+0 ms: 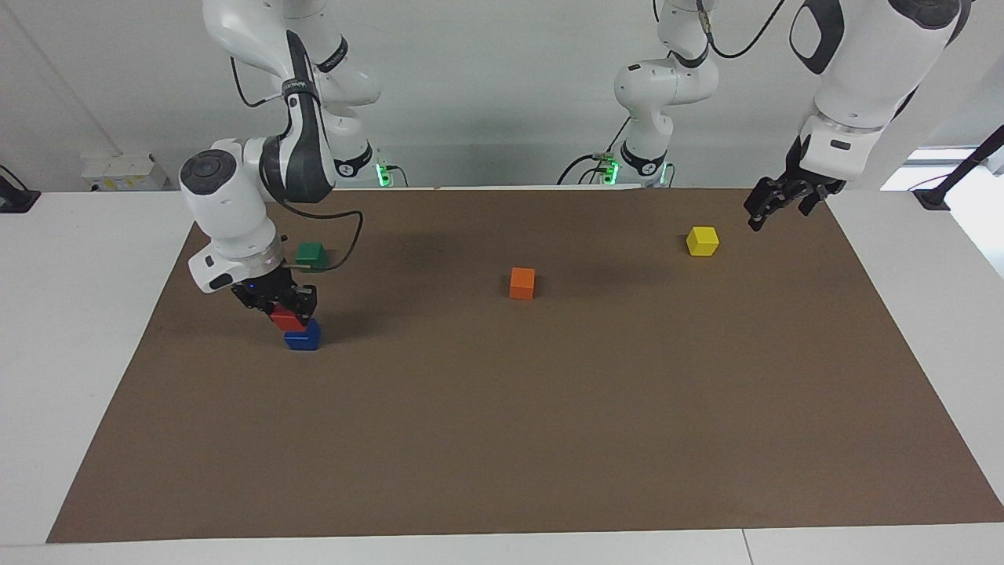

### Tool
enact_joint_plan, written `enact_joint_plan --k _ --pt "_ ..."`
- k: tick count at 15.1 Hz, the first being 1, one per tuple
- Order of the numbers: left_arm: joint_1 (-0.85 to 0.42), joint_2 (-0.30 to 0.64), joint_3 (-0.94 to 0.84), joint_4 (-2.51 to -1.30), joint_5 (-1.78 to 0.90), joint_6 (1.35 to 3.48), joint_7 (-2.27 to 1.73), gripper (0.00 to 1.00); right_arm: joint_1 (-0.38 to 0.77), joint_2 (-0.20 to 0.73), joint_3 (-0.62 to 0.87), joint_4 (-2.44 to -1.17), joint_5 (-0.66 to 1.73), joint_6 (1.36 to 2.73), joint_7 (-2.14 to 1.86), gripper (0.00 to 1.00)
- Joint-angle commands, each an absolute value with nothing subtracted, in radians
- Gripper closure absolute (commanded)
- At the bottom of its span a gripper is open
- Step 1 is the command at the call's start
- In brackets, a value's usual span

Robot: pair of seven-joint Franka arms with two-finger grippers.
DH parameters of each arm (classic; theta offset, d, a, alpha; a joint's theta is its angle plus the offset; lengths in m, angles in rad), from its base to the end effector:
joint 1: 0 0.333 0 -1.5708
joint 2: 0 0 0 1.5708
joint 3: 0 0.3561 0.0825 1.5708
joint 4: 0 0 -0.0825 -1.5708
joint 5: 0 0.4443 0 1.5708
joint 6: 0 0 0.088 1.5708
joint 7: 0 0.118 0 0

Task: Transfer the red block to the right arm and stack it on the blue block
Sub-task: 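Carry the red cube with the right gripper over the blue cube, then lower the red cube onto the blue cube with the right gripper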

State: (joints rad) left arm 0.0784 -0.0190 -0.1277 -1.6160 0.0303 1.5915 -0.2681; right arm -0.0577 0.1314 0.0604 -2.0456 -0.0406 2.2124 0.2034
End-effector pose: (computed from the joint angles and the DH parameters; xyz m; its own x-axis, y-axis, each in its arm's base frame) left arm 0.6088 -0.0273 0.6429 0.9763 0.2163 0.0032 0.2163 -0.9758 -0.0330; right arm 0.6327 -0.0007 0.3752 0.9835 -0.1762 0.0398 -0.1770 -0.9840 0.0178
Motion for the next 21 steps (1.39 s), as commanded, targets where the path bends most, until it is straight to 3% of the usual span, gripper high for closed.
enact_joint_plan --k 1,15,16,17,18,21 --pt "0.034 0.021 -0.103 -1.528 0.008 1.519 -0.262 0.00 -0.063 0.150 0.066 -2.037 -0.066 2.212 0.224 1.00" --pt "0.040 -0.006 -0.092 -1.577 0.008 1.494 -0.267 0.00 -0.063 0.181 0.066 -2.040 -0.091 2.220 0.232 1.00" --pt "0.038 -0.006 -0.092 -1.577 0.008 1.496 -0.268 0.00 -0.063 0.181 0.066 -2.043 -0.089 2.227 0.232 0.90" --pt "0.034 -0.006 -0.092 -1.577 0.009 1.497 -0.270 0.00 -0.063 0.181 0.066 -2.045 -0.089 2.232 0.232 0.23" --pt "0.029 -0.006 -0.092 -1.577 0.009 1.499 -0.265 0.00 -0.063 0.181 0.066 -2.045 -0.089 2.233 0.233 0.00" --pt "0.025 -0.006 -0.100 -1.574 0.006 1.520 -0.262 0.00 -0.063 0.181 0.066 -2.045 -0.089 2.230 0.242 0.00"
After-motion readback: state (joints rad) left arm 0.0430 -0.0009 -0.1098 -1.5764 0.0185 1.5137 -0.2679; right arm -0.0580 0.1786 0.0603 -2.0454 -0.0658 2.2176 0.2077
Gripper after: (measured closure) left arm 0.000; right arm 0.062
